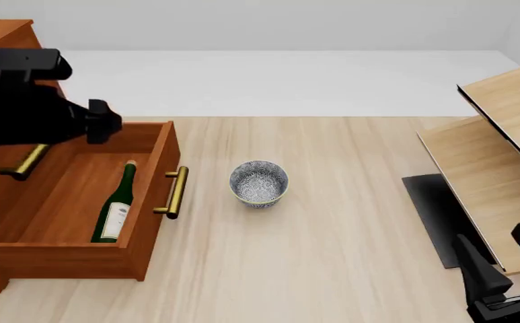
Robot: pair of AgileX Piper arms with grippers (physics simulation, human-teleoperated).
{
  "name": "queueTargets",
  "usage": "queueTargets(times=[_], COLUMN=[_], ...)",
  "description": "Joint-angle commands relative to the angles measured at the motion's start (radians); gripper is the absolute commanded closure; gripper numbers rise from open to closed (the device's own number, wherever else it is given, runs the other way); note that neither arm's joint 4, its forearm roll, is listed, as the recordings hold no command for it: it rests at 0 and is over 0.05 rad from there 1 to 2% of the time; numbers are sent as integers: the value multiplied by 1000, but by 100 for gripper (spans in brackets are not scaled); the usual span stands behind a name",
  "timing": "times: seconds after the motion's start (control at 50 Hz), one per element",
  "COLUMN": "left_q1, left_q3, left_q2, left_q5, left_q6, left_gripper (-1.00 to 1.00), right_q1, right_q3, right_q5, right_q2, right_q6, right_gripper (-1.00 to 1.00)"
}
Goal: Put the wine bottle in the bottom drawer of the cabinet.
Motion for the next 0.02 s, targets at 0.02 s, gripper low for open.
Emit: queueTargets(times=[0.02], left_q1=[-1], left_q3=[-7], left_q2=[9], left_q5=[4], left_q6=[-4], left_gripper=[-100], right_q1=[0], right_q3=[0], right_q5=[-4], right_q2=[3], right_q6=[3], right_gripper=[-100])
